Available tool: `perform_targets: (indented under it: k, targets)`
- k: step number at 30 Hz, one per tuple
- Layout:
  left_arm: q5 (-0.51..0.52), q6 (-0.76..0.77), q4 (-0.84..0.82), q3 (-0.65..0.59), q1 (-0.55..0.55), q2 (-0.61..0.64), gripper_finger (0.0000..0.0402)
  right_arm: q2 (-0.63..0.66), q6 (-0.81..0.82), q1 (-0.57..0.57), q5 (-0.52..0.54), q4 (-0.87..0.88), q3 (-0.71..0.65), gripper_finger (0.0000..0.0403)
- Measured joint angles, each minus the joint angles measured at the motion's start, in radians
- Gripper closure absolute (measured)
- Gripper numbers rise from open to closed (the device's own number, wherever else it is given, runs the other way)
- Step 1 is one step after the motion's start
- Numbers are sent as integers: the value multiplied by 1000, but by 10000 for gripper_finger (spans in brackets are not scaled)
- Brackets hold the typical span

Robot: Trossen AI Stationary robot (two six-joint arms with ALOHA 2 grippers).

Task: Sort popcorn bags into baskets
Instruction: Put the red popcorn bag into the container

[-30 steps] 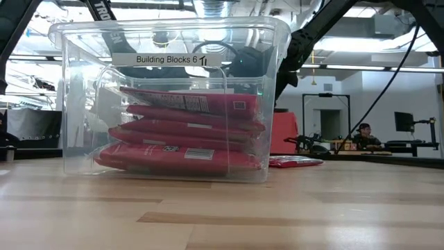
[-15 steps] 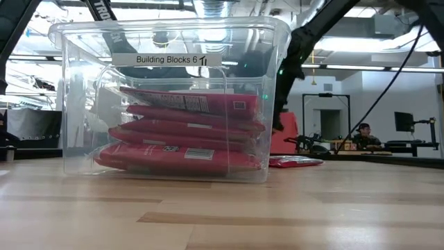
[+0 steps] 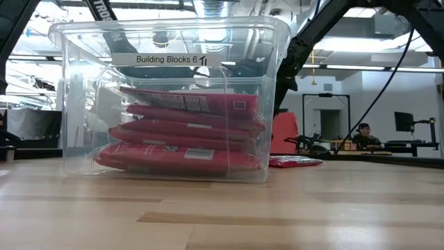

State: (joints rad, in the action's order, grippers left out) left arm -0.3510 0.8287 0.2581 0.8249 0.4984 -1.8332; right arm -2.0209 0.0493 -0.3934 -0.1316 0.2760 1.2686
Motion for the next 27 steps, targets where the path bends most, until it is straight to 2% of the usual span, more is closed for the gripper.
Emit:
perform_targets:
  k: [5,12,16,22,27]
  targets:
    - [22,32,20,0,-1,0,116,0,-25,-14,-22,-33,3,393]
    - [31,27,25,0,-1,-1,186,1,-55,-10,-92,-35,4,394]
    - [-50,-24,12,-3,30,8,212,2,-62,-9,-95,-18,5,394]
    - [-195,-23,27,0,99,67,216,2,-73,-28,-99,-5,7,394]
    - [-207,-36,31,-1,123,104,216,3,-85,-24,-103,-17,8,393]
